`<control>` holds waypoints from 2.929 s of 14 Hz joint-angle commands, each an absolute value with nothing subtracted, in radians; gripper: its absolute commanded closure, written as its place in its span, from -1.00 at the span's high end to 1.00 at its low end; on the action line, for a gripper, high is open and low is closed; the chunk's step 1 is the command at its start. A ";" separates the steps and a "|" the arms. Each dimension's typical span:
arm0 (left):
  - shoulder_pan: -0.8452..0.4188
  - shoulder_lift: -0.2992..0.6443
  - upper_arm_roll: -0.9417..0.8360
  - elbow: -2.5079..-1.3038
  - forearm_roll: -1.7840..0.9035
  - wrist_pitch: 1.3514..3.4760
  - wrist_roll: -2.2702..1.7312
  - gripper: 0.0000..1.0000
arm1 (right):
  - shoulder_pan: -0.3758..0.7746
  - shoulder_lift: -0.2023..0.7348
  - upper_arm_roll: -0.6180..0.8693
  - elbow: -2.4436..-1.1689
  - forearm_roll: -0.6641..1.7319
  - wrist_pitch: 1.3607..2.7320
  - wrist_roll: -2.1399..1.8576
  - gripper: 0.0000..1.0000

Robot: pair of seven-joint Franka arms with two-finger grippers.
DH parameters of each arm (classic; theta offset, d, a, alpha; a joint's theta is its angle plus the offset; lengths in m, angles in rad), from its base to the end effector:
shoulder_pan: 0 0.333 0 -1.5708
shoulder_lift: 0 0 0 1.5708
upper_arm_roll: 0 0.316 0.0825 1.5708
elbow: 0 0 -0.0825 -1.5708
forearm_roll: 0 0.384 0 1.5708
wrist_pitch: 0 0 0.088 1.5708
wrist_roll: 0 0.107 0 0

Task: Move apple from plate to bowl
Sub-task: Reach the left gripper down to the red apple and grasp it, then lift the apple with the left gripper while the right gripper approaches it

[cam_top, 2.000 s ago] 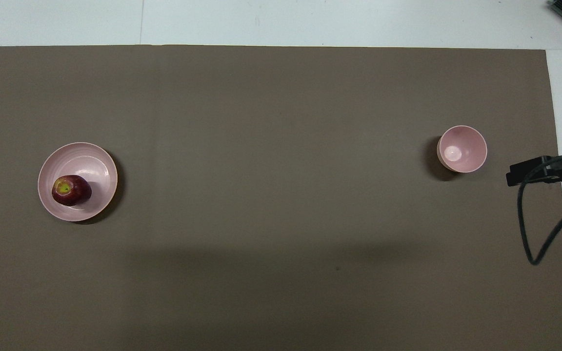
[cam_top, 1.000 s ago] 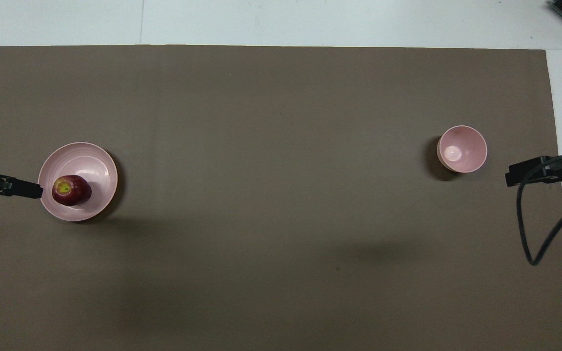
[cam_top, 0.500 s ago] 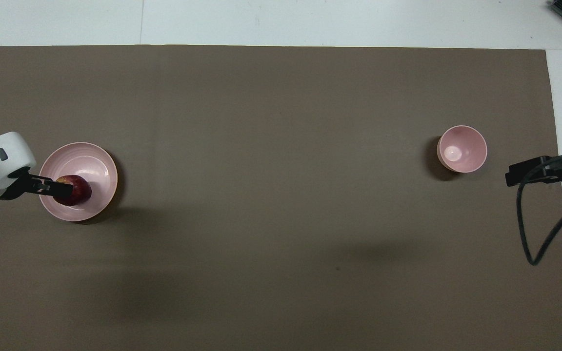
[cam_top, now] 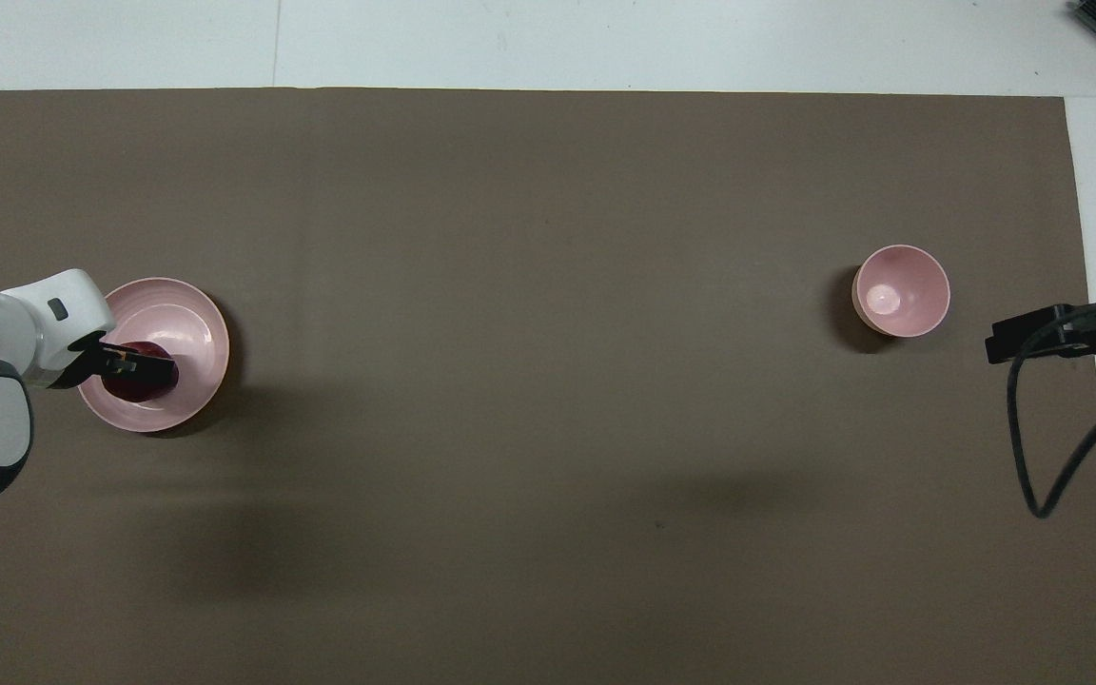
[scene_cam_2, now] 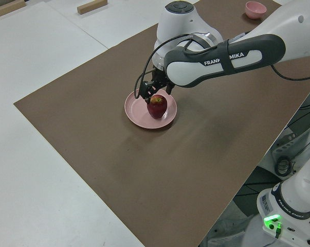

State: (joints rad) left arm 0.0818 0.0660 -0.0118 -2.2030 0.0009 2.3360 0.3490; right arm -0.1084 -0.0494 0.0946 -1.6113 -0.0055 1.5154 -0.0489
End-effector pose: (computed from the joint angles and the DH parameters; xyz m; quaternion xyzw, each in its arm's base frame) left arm 0.5440 0.0382 0.3583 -0.9897 0.1392 -0.0328 0.0069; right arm 0.5330 -0.0067 0.6275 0.9996 0.0173 -0.0235 0.0043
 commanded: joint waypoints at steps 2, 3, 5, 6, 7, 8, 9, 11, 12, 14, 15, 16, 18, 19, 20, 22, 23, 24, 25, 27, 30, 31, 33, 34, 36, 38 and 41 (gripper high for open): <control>0.074 0.071 -0.002 -2.250 -0.012 2.408 0.333 1.00 | -0.114 -0.044 0.097 -1.603 0.000 1.520 -0.077 1.00; 0.075 0.069 0.002 -2.255 -0.012 2.411 0.333 1.00 | -0.114 -0.044 0.097 -1.603 0.000 1.520 -0.077 1.00; 0.081 0.069 0.002 -2.255 -0.012 2.405 0.333 1.00 | -0.114 -0.044 0.097 -1.601 0.000 1.520 -0.077 1.00; 0.081 0.069 0.002 -2.253 -0.012 2.402 0.333 0.78 | -0.114 -0.044 0.097 -1.603 0.000 1.520 -0.077 1.00; 0.081 0.069 0.002 -2.250 -0.012 2.404 0.334 0.35 | -0.114 -0.044 0.097 -1.603 0.000 1.520 -0.077 1.00; 0.081 0.071 0.002 -2.246 -0.012 2.405 0.334 -0.06 | -0.114 -0.044 0.097 -1.603 -0.002 1.520 -0.077 1.00; 0.080 0.072 0.002 -2.244 -0.011 2.407 0.334 -0.47 | -0.114 -0.044 0.097 -1.601 0.000 1.520 -0.077 1.00; 0.078 0.066 0.002 -2.217 -0.011 2.393 0.348 -1.00 | -0.110 -0.044 0.097 -1.603 0.000 1.520 -0.077 1.00; 0.071 0.057 0.002 -2.204 -0.011 2.387 0.341 -1.00 | -0.112 -0.044 0.097 -1.603 0.000 1.520 -0.077 1.00; 0.066 0.009 -0.011 -2.201 -0.011 2.362 0.334 -1.00 | -0.112 -0.044 0.097 -1.603 0.000 1.519 -0.077 1.00; 0.048 -0.023 -0.011 -2.200 -0.012 2.327 0.334 -1.00 | -0.109 -0.044 0.098 -1.603 0.000 1.517 -0.083 1.00; 0.026 -0.050 -0.011 -2.192 -0.020 2.280 0.334 -1.00 | -0.106 -0.044 0.098 -1.601 -0.003 1.523 -0.087 1.00; -0.017 -0.092 -0.012 -2.163 -0.110 2.185 0.334 -1.00 | -0.107 -0.034 0.098 -1.597 0.000 1.549 -0.071 1.00; -0.041 -0.106 -0.011 -2.155 -0.167 2.151 0.333 -1.00 | -0.104 -0.031 0.103 -1.595 -0.003 1.583 -0.075 1.00; -0.061 -0.118 -0.011 -2.151 -0.210 2.131 0.328 -1.00 | -0.101 -0.034 0.107 -1.598 0.003 1.592 -0.058 1.00; -0.109 -0.121 -0.012 -2.145 -0.291 2.123 0.267 -1.00 | -0.101 -0.022 0.107 -1.603 0.024 1.582 -0.002 1.00; -0.141 -0.118 -0.011 -2.134 -0.345 2.129 0.218 -1.00 | -0.101 -0.018 0.107 -1.614 0.072 1.578 0.049 1.00; -0.170 -0.111 -0.011 -2.113 -0.397 2.126 0.175 -1.00 | -0.100 -0.015 0.107 -1.629 0.092 1.580 0.143 1.00; -0.196 -0.106 -0.011 -2.105 -0.447 2.126 0.138 -1.00 | -0.086 -0.012 0.109 -1.646 0.128 1.580 0.249 1.00; -0.241 -0.104 -0.011 -2.100 -0.527 2.135 0.068 -1.00 | -0.072 0.001 0.109 -1.670 0.236 1.586 0.423 1.00; -0.297 -0.101 -0.011 -2.082 -0.671 2.138 0.005 -1.00 | -0.043 0.028 0.109 -1.732 0.418 1.652 0.682 1.00; -0.316 -0.101 -0.011 -2.080 -0.722 2.143 -0.003 -1.00 | -0.025 0.043 0.109 -1.744 0.448 1.676 0.740 1.00; -0.347 -0.101 -0.011 -2.080 -0.794 2.172 -0.029 -1.00 | -0.006 0.075 0.109 -1.773 0.555 1.724 0.816 1.00; -0.360 -0.101 -0.012 -2.080 -0.826 2.189 -0.037 -1.00 | -0.002 0.086 0.109 -1.798 0.607 1.767 0.836 1.00; -0.376 -0.101 -0.012 -2.080 -0.864 2.212 -0.046 -1.00 | 0.029 0.109 0.109 -1.845 0.719 1.846 0.845 1.00; -0.380 -0.101 -0.014 -2.080 -0.879 2.221 -0.058 -1.00 | 0.049 0.136 0.109 -1.874 0.848 1.903 0.903 1.00; -0.385 -0.101 -0.026 -2.080 -0.955 2.250 -0.058 -1.00 | 0.077 0.152 0.109 -1.930 1.102 2.015 0.962 1.00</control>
State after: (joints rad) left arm -0.3624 -0.1103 -0.0277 -2.0983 -0.9141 2.2212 -0.0433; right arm 0.0746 0.1633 0.1059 -1.8854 0.9745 1.9549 0.9244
